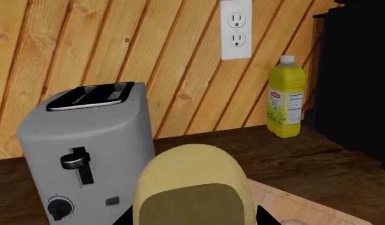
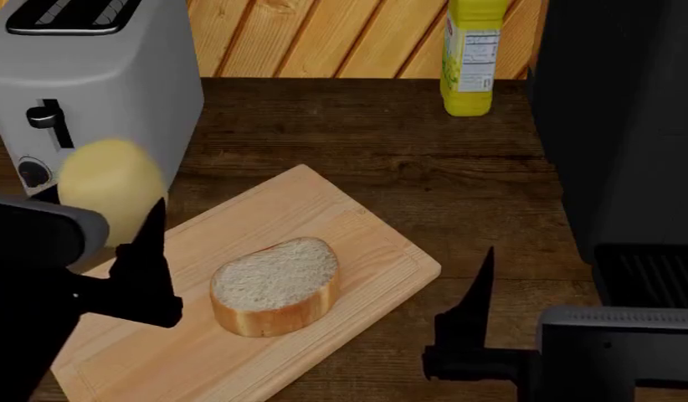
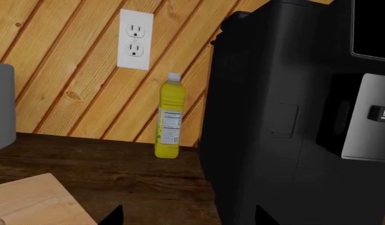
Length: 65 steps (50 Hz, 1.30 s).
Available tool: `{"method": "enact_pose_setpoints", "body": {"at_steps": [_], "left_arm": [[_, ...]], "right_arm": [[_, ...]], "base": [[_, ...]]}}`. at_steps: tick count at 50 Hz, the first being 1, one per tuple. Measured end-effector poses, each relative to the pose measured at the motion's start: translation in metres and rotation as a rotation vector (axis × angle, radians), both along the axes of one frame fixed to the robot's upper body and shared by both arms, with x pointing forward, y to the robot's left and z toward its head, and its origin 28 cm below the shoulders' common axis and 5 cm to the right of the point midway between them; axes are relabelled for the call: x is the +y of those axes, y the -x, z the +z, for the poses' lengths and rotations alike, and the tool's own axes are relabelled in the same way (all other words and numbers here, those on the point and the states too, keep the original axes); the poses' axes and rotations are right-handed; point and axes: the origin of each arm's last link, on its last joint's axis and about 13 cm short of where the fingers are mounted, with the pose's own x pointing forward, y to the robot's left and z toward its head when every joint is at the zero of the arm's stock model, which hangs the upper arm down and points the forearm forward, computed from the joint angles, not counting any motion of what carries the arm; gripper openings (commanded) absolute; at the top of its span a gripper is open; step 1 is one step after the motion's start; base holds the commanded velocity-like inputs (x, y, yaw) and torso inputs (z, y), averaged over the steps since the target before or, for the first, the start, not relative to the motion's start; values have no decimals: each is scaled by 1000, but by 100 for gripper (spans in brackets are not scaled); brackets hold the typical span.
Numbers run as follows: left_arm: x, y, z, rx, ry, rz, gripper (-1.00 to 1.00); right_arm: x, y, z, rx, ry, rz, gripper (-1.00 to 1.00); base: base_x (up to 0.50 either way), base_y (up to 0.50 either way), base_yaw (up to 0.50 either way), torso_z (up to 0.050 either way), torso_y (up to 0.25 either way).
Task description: Pick up the wedge of cheese and place it on the slice of bread to prepare a simple cheese on bread dish.
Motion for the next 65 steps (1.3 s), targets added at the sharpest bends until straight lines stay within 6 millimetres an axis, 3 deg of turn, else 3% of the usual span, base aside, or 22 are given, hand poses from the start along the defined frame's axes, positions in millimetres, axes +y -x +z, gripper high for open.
{"method": "enact_pose_setpoints", "body": {"at_steps": [42,65], "left_arm": [[-15,-30,4,15,23,-45,-100],[-34,-44,5,27,10,-117,-100]], "right_arm": [[-6,6,3,-6,1,-22,100],[-7,8,3,-7,-4,-30,100]], "base": [[0,0,0,0,0],[0,0,0,0,0]]}}
